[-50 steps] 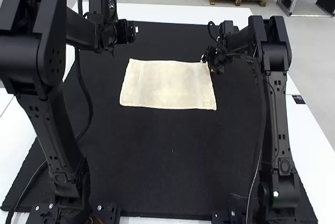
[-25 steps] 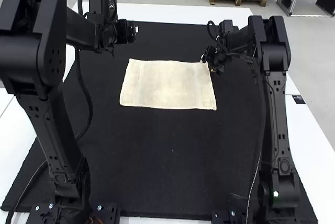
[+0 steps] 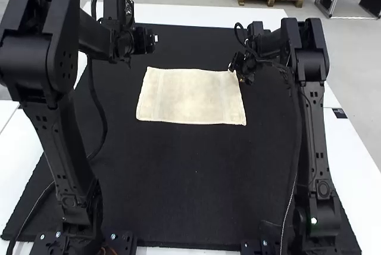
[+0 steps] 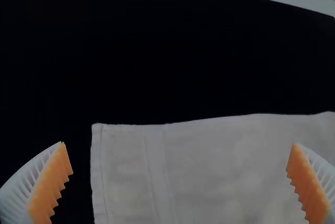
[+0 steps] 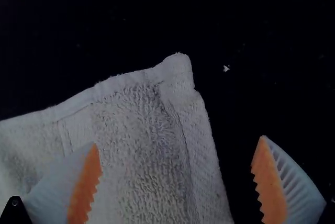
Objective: Fold the towel.
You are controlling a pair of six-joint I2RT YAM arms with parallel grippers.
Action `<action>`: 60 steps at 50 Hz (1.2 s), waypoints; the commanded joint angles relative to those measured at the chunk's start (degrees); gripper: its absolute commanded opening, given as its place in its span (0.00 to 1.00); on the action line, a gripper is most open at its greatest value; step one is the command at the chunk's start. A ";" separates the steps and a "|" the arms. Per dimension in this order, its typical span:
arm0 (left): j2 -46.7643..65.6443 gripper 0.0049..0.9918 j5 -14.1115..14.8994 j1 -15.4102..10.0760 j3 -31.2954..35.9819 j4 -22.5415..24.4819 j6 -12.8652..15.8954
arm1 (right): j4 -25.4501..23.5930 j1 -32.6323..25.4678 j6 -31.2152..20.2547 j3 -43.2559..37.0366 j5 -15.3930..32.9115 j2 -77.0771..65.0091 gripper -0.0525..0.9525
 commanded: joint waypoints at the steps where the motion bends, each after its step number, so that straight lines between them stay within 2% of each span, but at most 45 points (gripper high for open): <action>1: -0.44 0.98 0.78 -0.54 0.62 0.17 -0.32 | -2.09 3.15 0.56 -0.24 -2.99 2.65 0.59; 3: -0.44 0.98 0.87 -0.54 0.62 0.17 -0.32 | -2.09 3.33 0.56 -0.24 -2.90 2.83 0.59; 11: -0.44 0.98 0.87 -0.54 0.62 0.17 -0.32 | -2.27 3.85 0.04 -0.50 -2.64 2.91 0.36; 13: -0.44 0.98 0.87 -0.54 0.62 0.17 -0.32 | -2.36 3.94 -0.23 -0.50 -2.46 2.91 0.35; 16: -0.44 0.98 0.87 -0.54 0.62 0.17 -0.32 | -2.44 4.20 -0.58 -0.50 -1.85 3.18 0.26; 27: -0.35 0.98 1.04 -0.54 0.53 -0.09 -0.24 | -2.71 4.29 -0.76 -0.42 -0.44 4.06 0.05; 39: 0.80 0.98 1.48 -0.10 -0.26 0.70 -0.32 | -4.03 3.24 -0.84 -0.50 -0.53 3.97 0.05; 41: 1.50 0.98 2.36 0.34 -0.08 0.88 -0.41 | -4.29 3.24 -0.84 -0.50 -0.62 3.97 0.05; 45: 3.43 0.98 3.06 2.10 0.53 0.79 -0.50 | -4.55 3.24 -0.93 -0.59 -0.79 3.79 0.05; 50: 5.37 0.98 5.44 3.77 1.67 0.26 -0.76 | -4.73 3.33 -0.93 -0.59 -0.97 3.62 0.05; 54: 6.86 0.98 5.88 5.26 2.64 -0.09 -1.20 | -4.73 3.33 -0.93 -0.68 -1.05 3.53 0.05; 60: 9.41 0.98 8.86 7.46 4.49 -1.67 -1.20 | -4.73 3.33 -0.93 -0.77 -1.14 3.53 0.05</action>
